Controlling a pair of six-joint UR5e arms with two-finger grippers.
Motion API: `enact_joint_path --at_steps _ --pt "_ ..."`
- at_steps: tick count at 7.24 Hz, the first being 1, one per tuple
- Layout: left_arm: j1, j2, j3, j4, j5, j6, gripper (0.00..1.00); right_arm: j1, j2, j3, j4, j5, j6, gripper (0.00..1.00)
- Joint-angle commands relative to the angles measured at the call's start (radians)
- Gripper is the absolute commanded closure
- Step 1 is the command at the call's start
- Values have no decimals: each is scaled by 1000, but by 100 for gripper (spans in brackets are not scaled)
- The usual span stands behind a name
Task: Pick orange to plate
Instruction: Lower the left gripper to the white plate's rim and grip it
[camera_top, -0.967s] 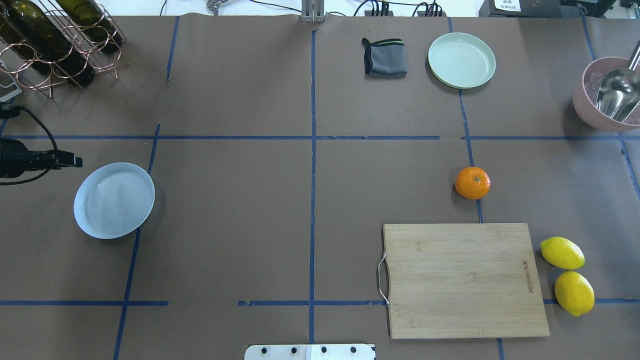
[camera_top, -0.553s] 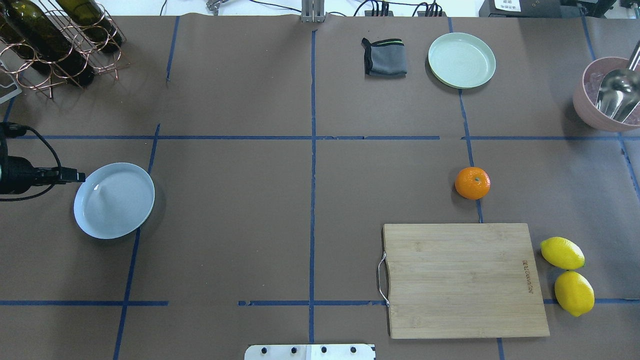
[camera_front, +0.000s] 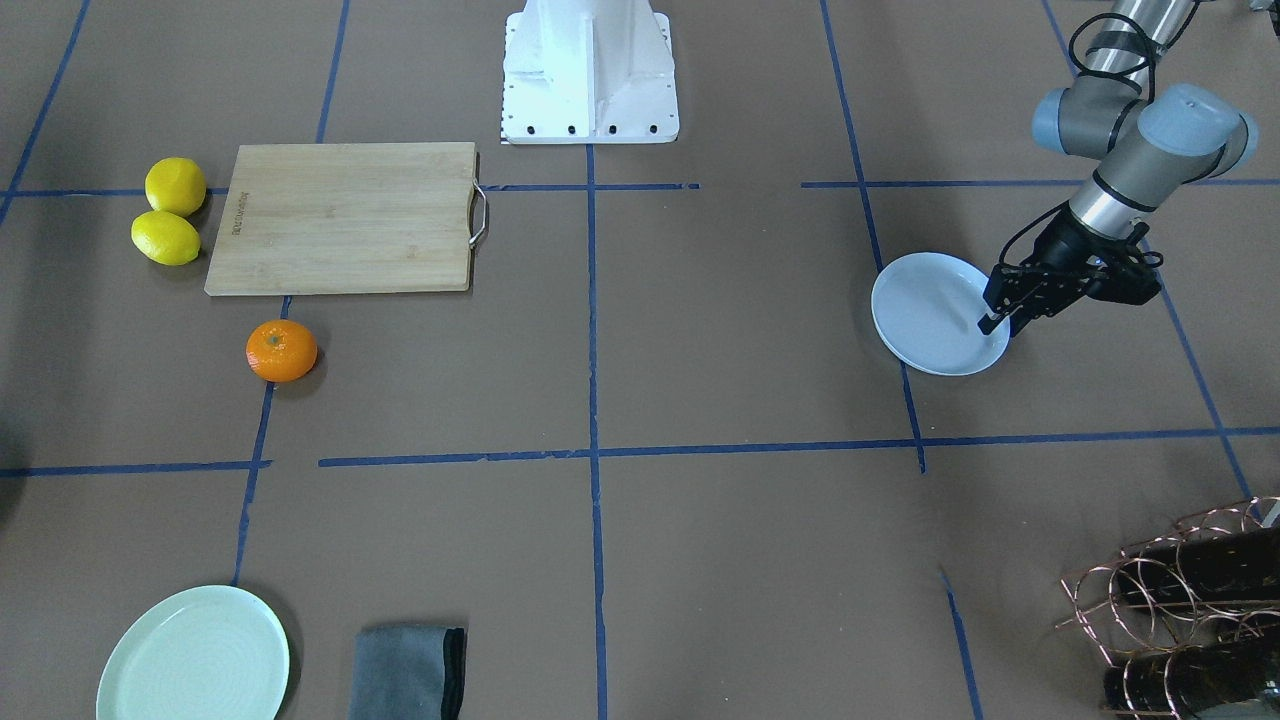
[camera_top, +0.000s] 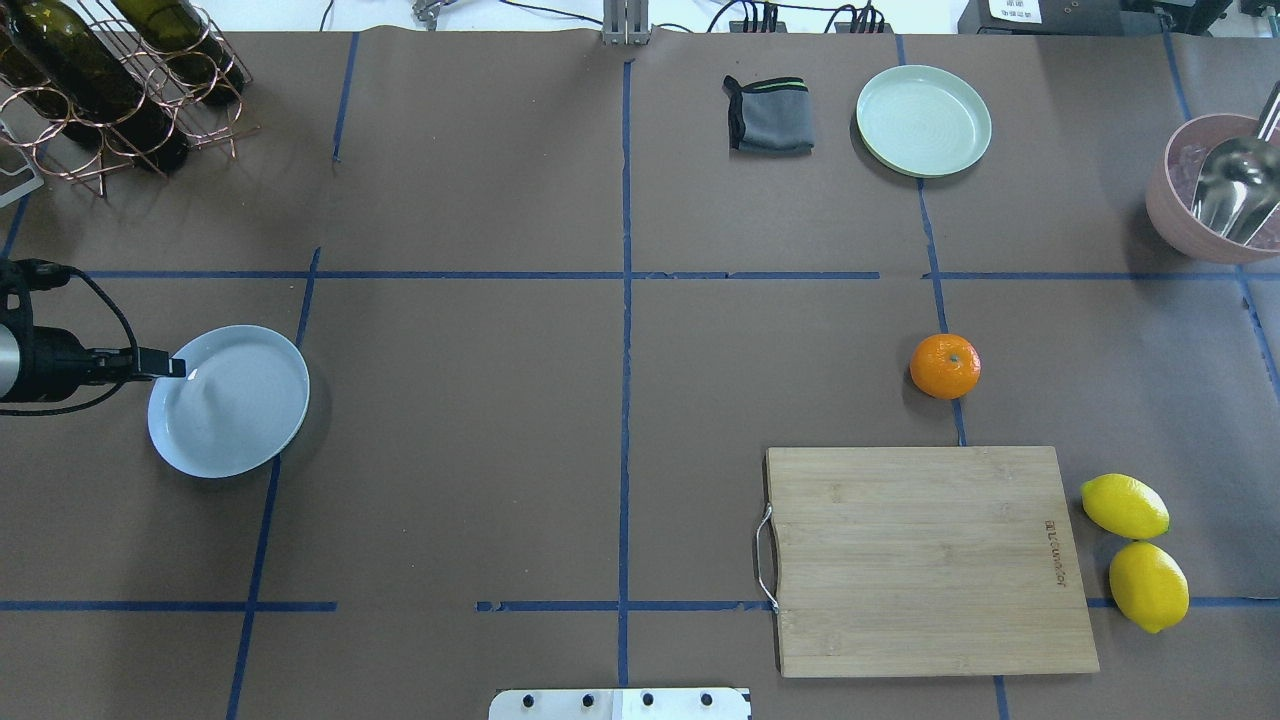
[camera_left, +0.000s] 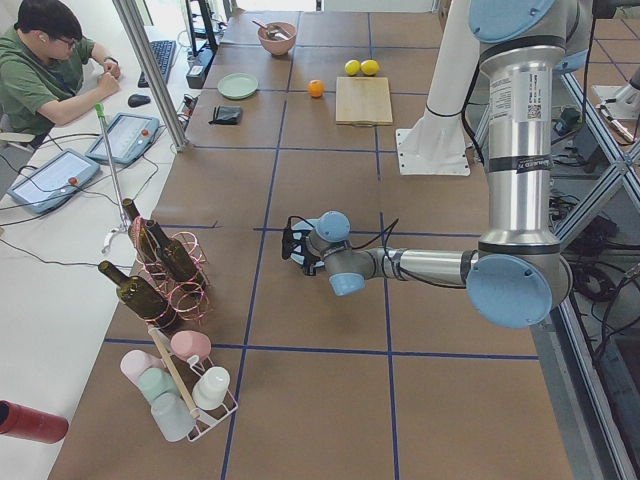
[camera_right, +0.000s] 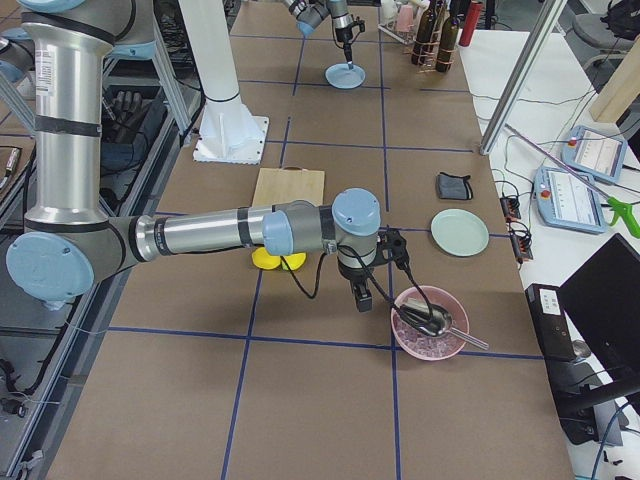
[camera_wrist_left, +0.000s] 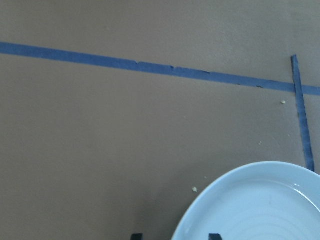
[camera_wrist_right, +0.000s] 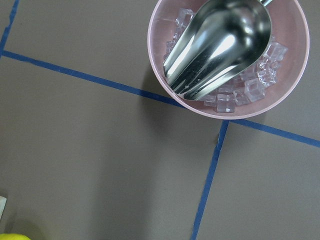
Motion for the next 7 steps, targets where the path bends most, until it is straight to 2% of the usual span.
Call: enact_joint_path --at_steps 1,3,5,7 --pt "7 8 0 -4 23 -7 73 0 -1 -1 -1 0 0 0" --pt "7 8 -1 -5 23 -7 100 0 -1 -2 -1 0 0 0" --pt "6 10 -32 -5 21 -9 100 0 -3 -2 -1 0 0 0" --pt "5 8 -113 11 11 -10 100 0 -7 -1 1 0 0 0"
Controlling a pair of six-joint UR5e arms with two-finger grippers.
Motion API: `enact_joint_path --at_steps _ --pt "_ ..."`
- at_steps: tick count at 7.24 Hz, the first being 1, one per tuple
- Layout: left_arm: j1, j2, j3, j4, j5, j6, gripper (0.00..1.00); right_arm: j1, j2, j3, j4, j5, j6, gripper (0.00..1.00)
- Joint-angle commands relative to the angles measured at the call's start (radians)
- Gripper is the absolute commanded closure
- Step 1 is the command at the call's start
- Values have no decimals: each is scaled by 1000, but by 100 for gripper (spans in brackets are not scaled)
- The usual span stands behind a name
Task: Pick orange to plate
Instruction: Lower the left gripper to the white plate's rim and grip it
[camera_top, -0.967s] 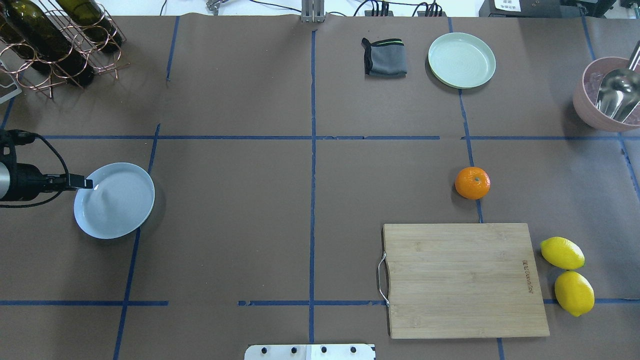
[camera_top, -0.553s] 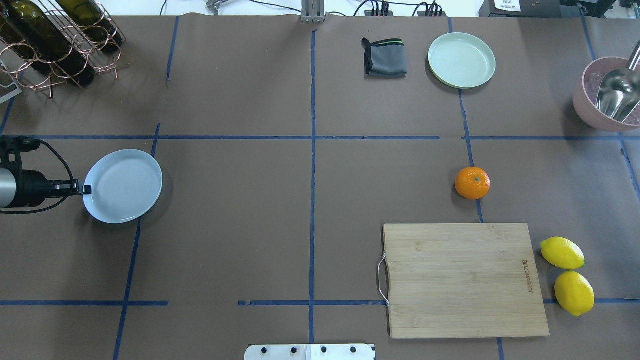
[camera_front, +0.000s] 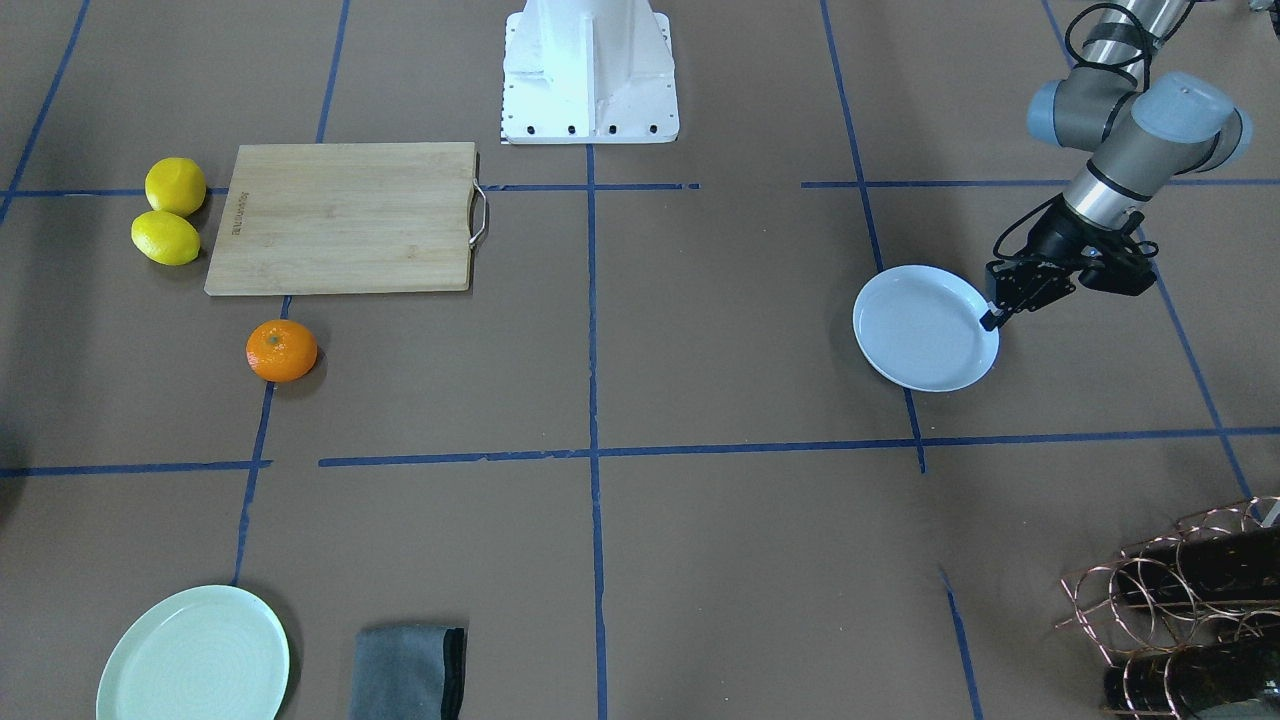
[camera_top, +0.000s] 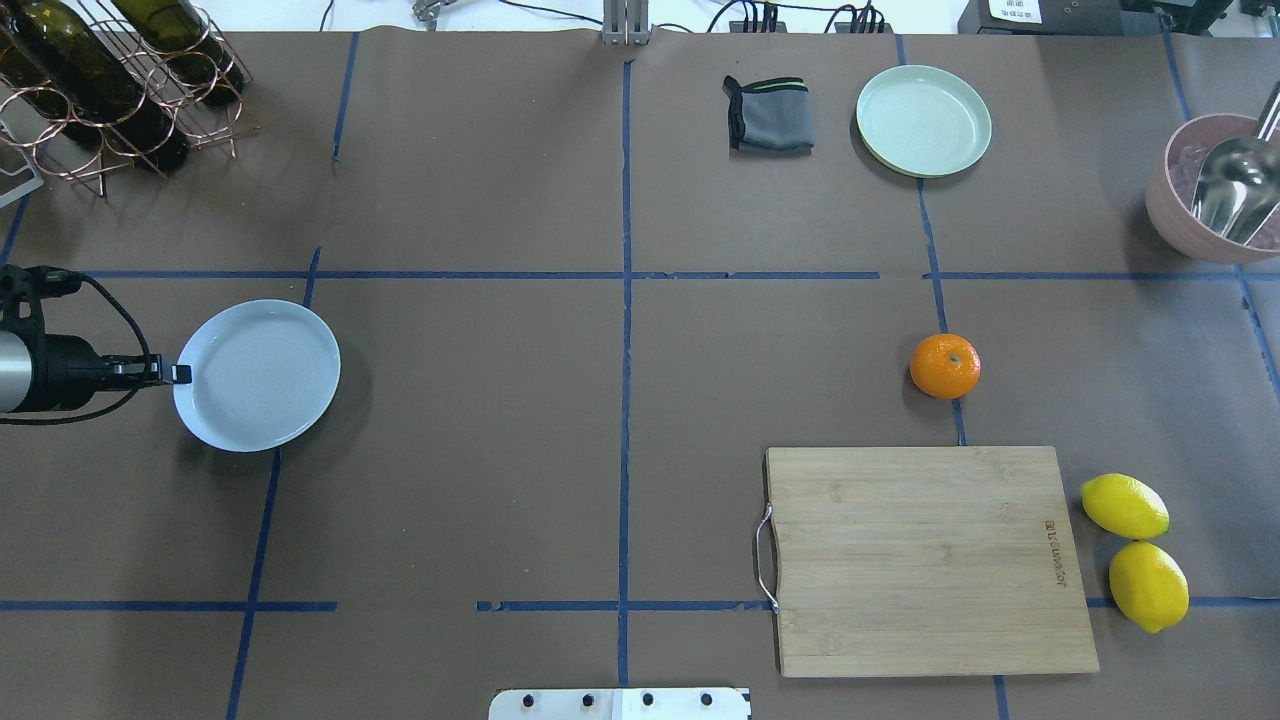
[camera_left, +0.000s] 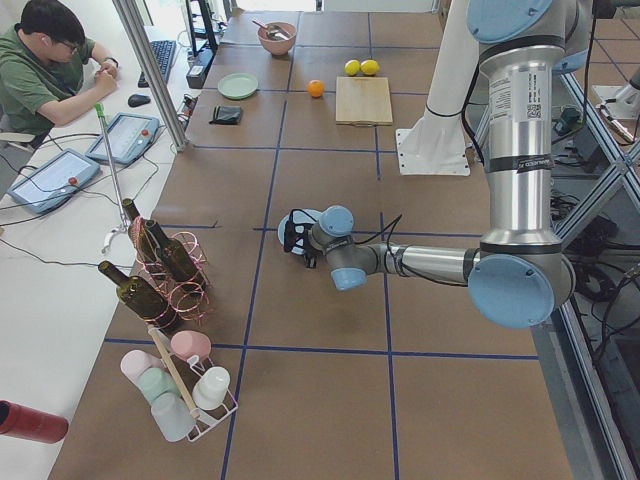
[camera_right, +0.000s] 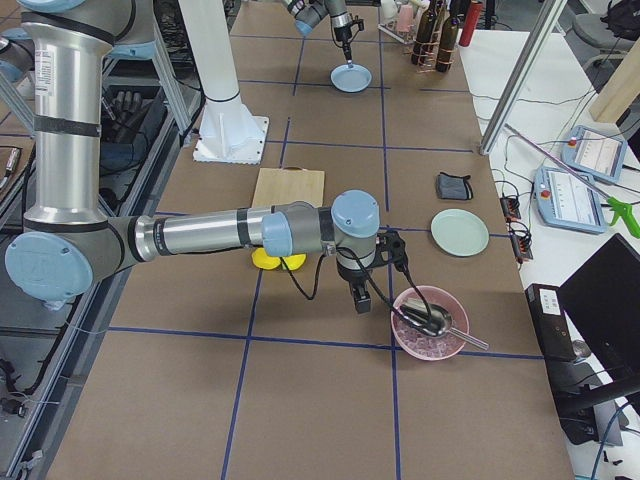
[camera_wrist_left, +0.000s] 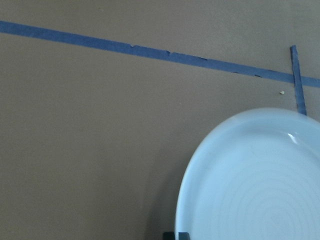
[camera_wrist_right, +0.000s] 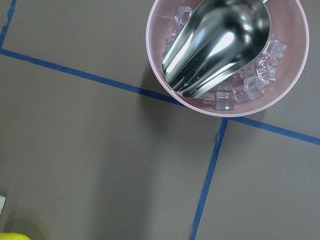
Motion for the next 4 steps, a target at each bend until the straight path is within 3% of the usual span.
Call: enact_joint_path --at_steps 1,2,4 --pt "1 -23 -47 12 -4 -7 100 0 -4 1 0 0 0 0" --pt "4 -67 -53 53 -4 -19 100 0 -4 0 1 0 0 0" --pt "9 -290 -70 296 2 -134 100 0 -5 1 0 0 0 0"
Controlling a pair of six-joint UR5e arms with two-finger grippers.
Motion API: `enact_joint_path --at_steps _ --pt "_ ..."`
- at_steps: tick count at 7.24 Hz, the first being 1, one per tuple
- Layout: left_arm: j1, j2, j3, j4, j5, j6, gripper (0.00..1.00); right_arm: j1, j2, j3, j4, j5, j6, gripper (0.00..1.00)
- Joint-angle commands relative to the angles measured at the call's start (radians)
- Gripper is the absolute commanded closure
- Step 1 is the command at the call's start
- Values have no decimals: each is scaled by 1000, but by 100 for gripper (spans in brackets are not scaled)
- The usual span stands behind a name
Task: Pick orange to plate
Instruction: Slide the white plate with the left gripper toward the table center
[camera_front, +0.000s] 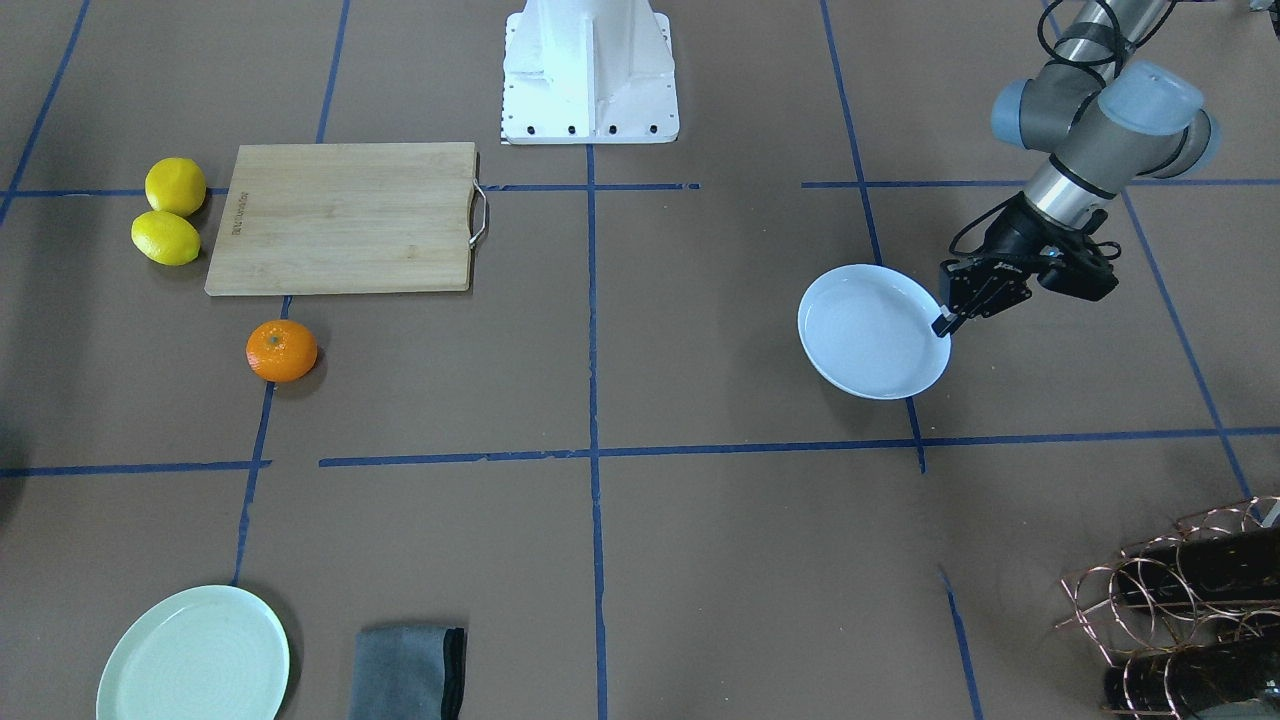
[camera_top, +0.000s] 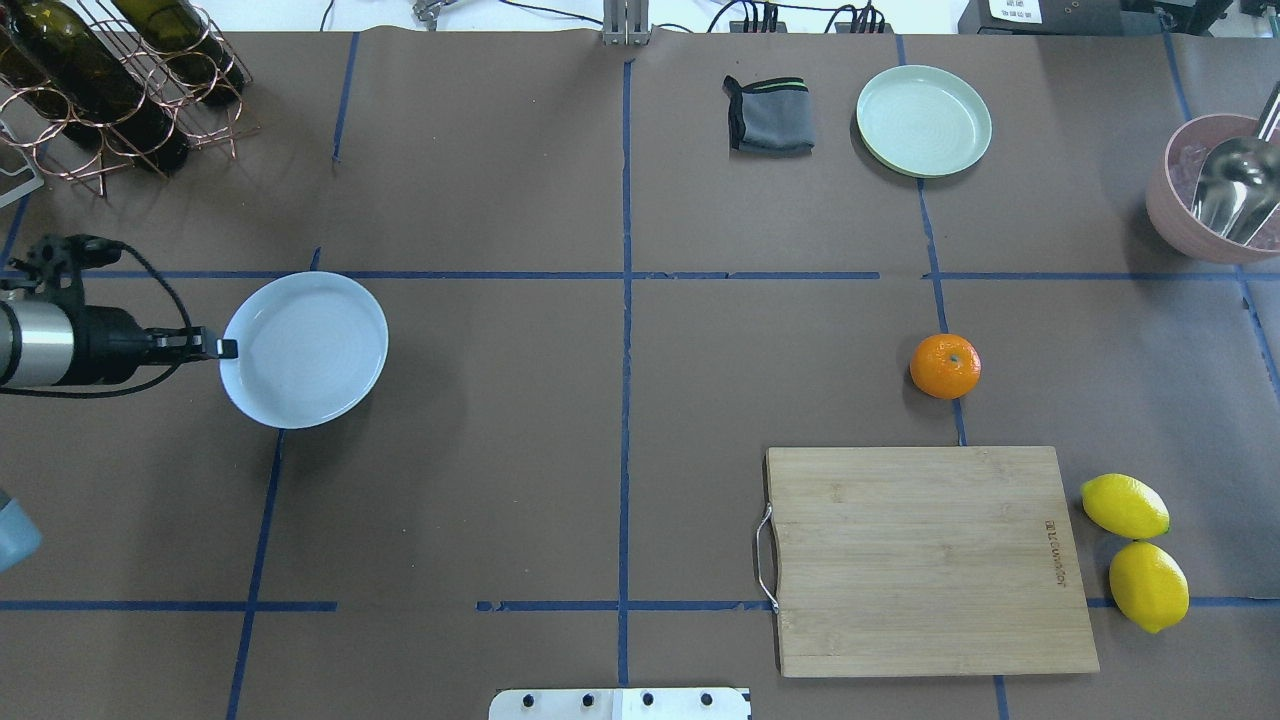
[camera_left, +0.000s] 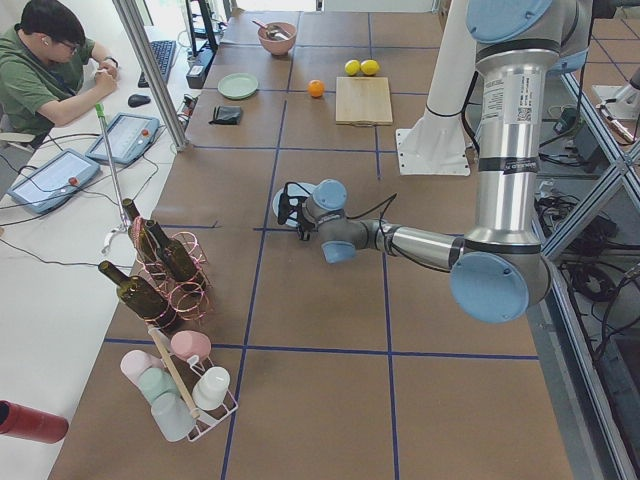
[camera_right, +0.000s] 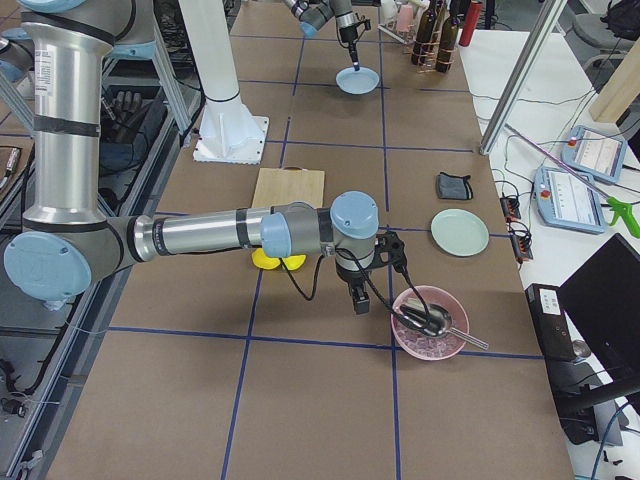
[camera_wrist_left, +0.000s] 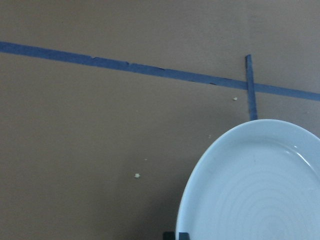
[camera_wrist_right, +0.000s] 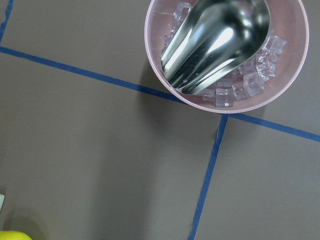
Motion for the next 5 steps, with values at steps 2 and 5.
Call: enact_joint_path --at_steps 2,5 --pt "106 -329 0 329 40 -126 100 0 -1 1 0 0 2 0" --pt "263 -463 15 436 199 -134 100 0 2 4 0 0 20 0"
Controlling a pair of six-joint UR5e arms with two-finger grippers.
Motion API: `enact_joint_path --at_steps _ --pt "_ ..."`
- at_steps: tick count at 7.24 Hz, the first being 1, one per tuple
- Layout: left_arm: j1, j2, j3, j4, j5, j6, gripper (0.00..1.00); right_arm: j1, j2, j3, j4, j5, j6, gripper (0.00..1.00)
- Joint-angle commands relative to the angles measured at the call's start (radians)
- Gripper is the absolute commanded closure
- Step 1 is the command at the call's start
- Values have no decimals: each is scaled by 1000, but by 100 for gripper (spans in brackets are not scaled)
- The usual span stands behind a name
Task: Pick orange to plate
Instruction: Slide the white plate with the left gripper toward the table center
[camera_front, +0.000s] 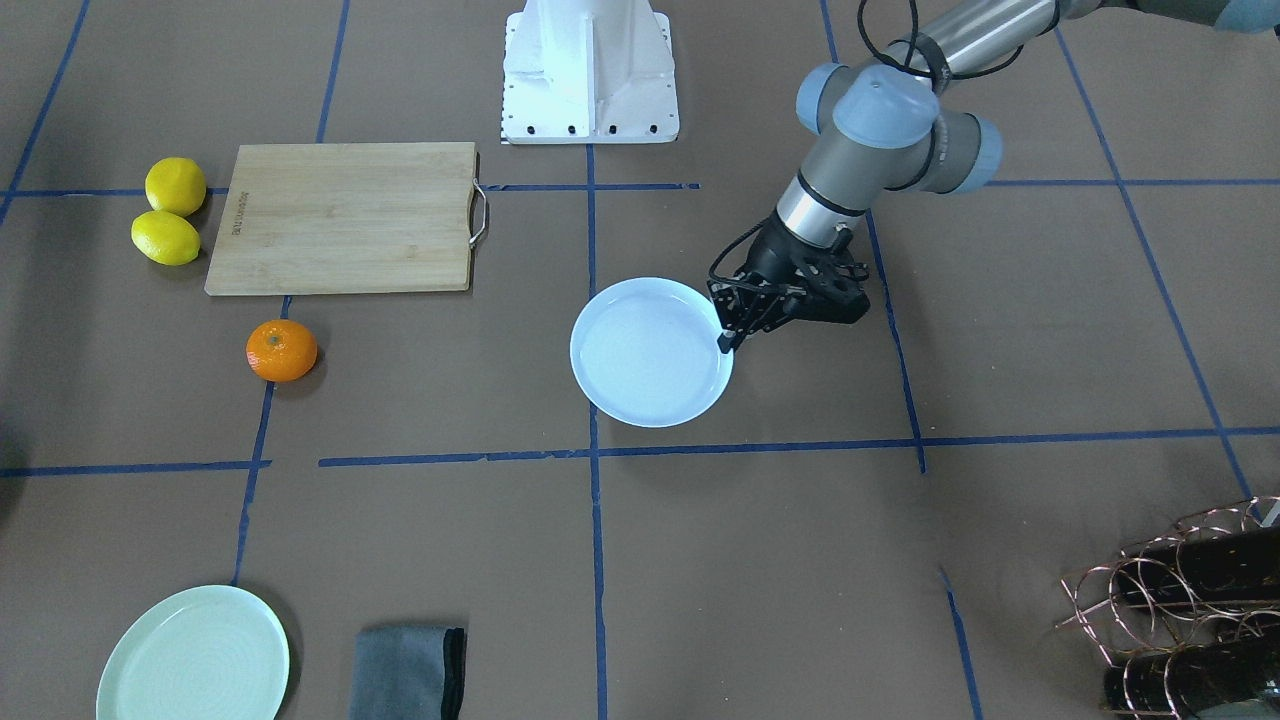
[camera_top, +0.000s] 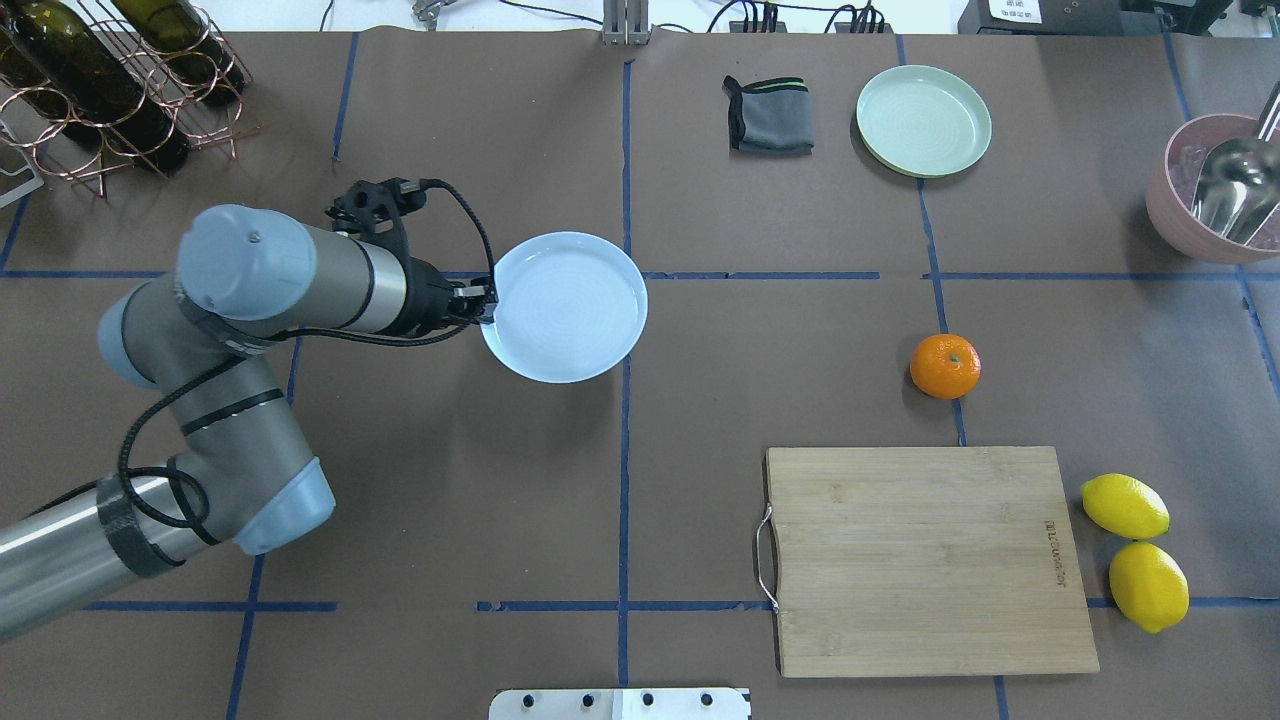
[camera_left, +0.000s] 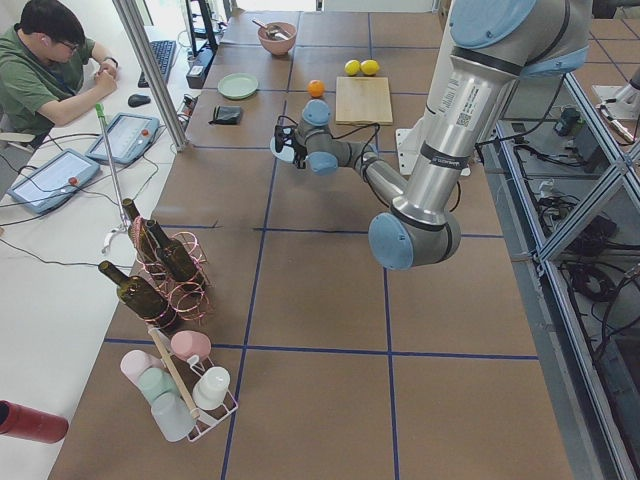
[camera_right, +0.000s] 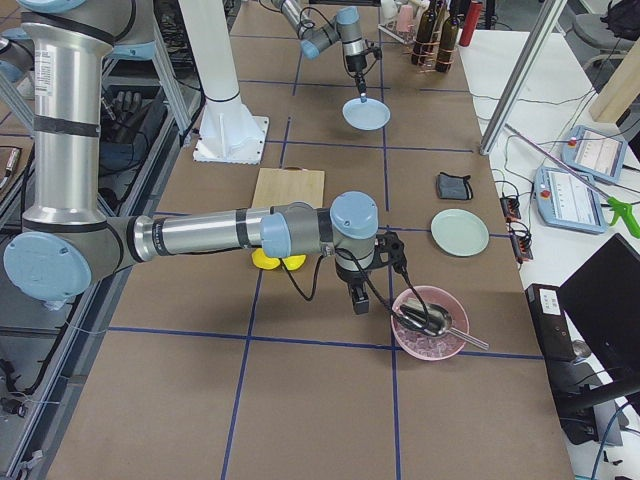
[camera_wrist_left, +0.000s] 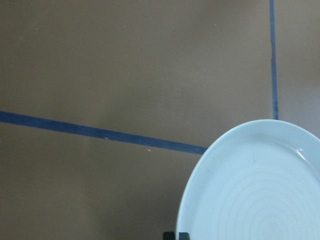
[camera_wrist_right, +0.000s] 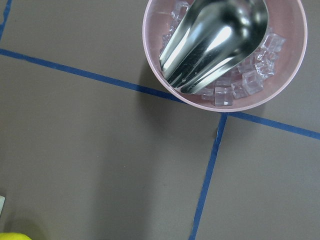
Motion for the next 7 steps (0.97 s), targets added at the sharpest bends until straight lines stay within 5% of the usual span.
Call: enact_joint_path --at_steps 1,5,6,7 --pt "108 -49 16 22 108 -3 100 0 1 2 0 0 6 0" --pt "127 -54 73 16 116 2 100 0 4 2 0 0 6 0" --pt "132 -54 73 16 116 2 87 0 3 0 0 0 6 0" --pt "133 -54 73 17 118 2 59 0 4 0 0 0 6 0"
